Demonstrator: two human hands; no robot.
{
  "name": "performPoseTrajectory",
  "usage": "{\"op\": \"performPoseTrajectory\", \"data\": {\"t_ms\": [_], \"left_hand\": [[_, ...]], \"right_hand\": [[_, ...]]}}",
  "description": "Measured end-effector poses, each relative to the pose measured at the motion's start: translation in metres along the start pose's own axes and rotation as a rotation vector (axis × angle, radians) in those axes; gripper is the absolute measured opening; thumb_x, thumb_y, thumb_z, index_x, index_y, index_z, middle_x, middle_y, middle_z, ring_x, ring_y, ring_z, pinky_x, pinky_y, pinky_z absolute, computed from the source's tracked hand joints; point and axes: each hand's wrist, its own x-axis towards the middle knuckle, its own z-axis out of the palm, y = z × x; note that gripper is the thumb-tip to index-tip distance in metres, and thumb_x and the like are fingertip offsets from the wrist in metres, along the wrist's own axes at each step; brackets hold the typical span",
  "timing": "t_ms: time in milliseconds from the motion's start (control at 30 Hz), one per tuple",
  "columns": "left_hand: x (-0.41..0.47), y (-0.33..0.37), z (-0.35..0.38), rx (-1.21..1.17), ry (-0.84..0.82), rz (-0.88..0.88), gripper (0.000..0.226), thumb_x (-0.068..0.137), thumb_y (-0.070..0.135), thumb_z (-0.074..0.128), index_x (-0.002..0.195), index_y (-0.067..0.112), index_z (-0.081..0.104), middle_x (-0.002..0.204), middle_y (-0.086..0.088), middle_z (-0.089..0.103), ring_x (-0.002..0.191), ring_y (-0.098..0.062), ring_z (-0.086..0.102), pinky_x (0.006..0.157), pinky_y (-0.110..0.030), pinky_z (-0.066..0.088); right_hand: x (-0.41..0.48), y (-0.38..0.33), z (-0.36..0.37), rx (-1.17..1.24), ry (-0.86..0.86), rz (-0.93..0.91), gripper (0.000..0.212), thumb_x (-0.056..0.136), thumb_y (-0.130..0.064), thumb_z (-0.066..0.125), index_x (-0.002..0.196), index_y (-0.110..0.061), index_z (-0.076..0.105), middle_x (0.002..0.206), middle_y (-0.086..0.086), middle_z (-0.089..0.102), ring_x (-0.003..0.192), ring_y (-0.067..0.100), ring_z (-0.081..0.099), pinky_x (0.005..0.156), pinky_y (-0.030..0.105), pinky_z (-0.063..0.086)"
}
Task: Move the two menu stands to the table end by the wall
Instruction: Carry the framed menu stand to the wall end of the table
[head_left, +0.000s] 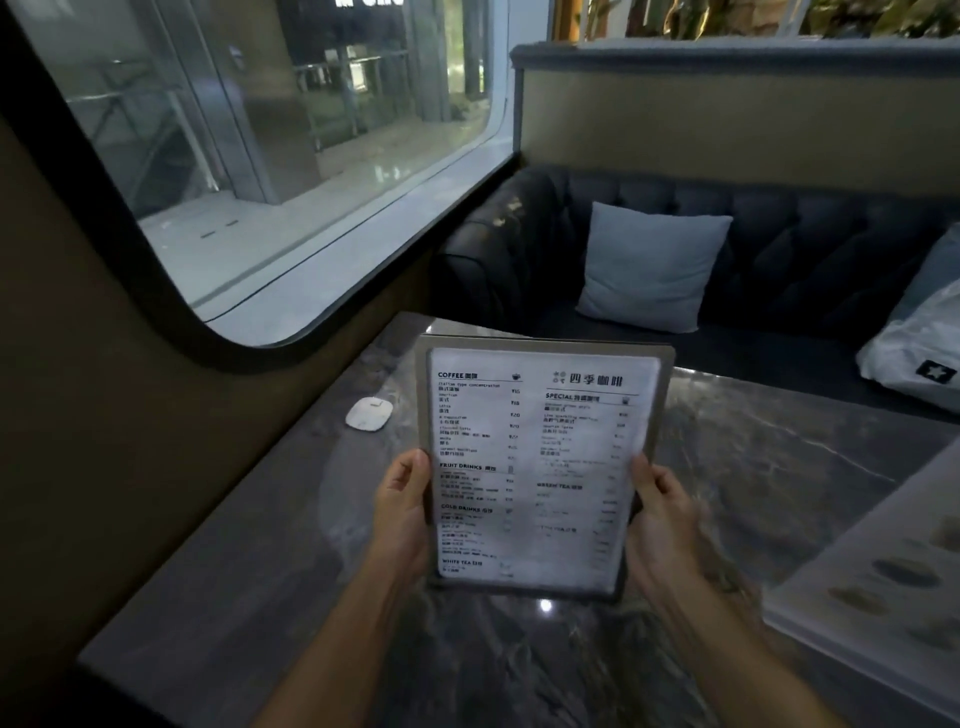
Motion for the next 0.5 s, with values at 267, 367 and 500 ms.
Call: {"op": "performPoseTrajectory", "data": {"t_ms": [267, 367, 500], "left_hand": [[-0.008, 0.001, -0.031, 0.195, 0.008, 0.044, 0.023, 0.092, 0.021, 0.048, 0.077, 0.014, 0.064, 0.072, 0.003, 0.069, 0.067, -0.010, 0.064, 0.056, -0.020, 0.054], [-0.003, 0.018, -0.047, 0.366, -0.125, 0.146, 0.018, 0.087, 0.003, 0.055, 0.082, 0.016, 0.068, 0.076, 0.005, 0.069, 0.070, -0.002, 0.064, 0.062, -0.012, 0.051], [0.001, 0.031, -0.054, 0.702, -0.306, 0.236, 0.036, 0.081, -0.010, 0.057, 0.081, 0.025, 0.058, 0.075, 0.003, 0.058, 0.067, -0.006, 0.058, 0.063, -0.010, 0.048]], "right_hand": [[-0.010, 0.000, 0.000, -0.106, -0.079, 0.000, 0.019, 0.080, -0.028, 0.061, 0.081, -0.009, 0.061, 0.083, 0.011, 0.067, 0.075, 0.029, 0.064, 0.067, 0.043, 0.055], [-0.007, -0.003, -0.016, -0.262, -0.122, -0.068, 0.014, 0.080, -0.022, 0.063, 0.093, -0.017, 0.065, 0.096, 0.006, 0.068, 0.086, 0.023, 0.065, 0.069, 0.034, 0.053], [-0.005, -0.003, -0.031, -0.393, -0.177, -0.106, 0.021, 0.080, -0.008, 0.063, 0.100, -0.013, 0.065, 0.099, 0.006, 0.068, 0.089, 0.021, 0.065, 0.072, 0.033, 0.053]]}}
